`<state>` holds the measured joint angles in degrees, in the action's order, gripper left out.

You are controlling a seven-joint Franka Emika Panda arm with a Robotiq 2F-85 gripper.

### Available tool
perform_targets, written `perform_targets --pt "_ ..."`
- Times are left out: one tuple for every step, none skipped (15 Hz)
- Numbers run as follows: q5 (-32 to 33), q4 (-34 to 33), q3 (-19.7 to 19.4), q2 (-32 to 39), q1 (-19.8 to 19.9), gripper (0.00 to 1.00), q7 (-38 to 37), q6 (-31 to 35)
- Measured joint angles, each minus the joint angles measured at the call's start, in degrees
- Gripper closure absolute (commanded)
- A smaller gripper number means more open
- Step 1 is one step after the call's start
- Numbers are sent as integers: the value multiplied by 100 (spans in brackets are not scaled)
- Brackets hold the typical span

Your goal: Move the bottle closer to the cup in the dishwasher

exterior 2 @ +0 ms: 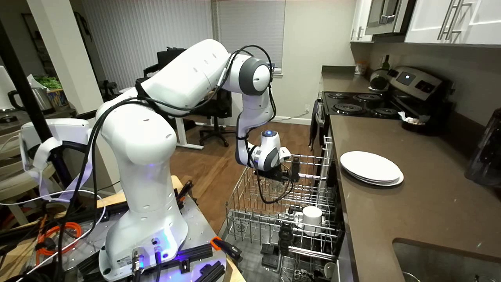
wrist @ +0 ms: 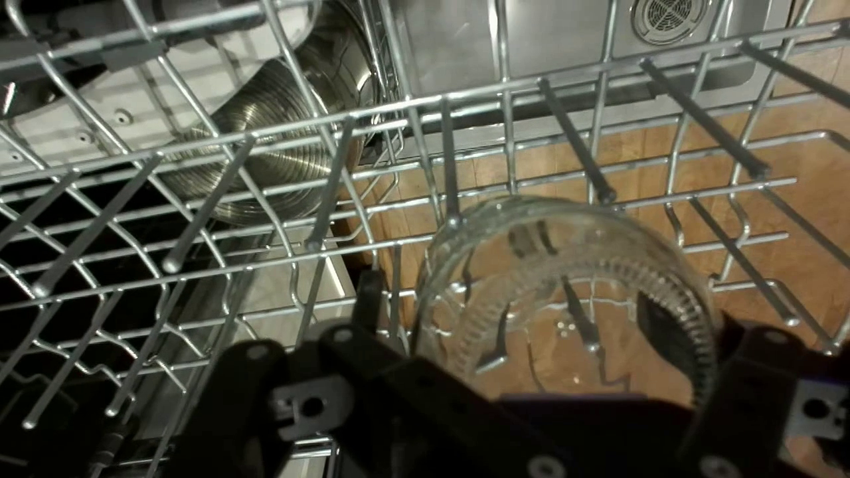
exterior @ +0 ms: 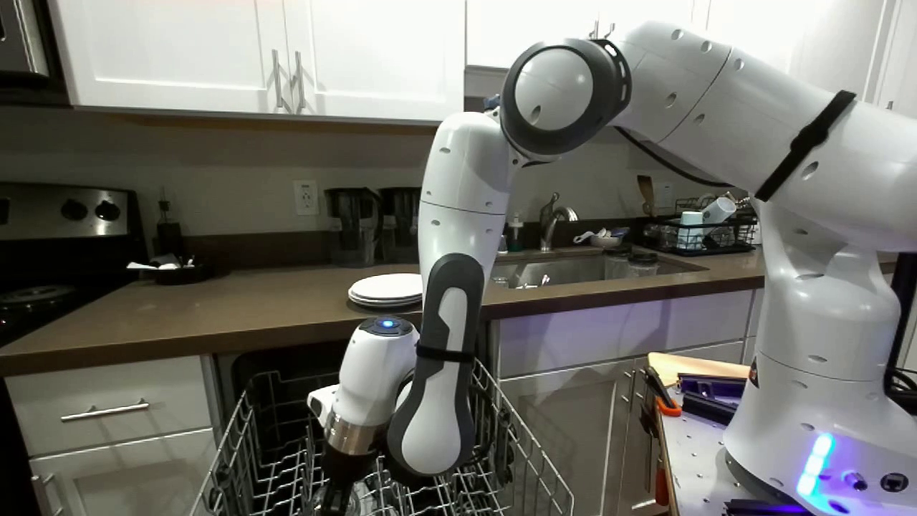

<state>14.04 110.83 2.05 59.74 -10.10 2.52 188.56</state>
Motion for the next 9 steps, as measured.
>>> perform_targets --pt "0 6 18 -1 -3 38 0 0" --pt "-2 17 24 -8 -14 39 0 0" --pt "-6 29 14 -22 -28 39 0 0" --pt "-7 37 3 -30 -43 39 0 -1" --pt "-9 38 -9 -33 -58 39 0 -1" --pt "-13 39 -22 -35 -76 39 0 -1" --pt "-22 43 -34 -41 -93 39 0 -4" --pt "-32 49 -52 -50 -118 39 0 -10" --pt "-53 55 -77 -62 -154 39 0 -21"
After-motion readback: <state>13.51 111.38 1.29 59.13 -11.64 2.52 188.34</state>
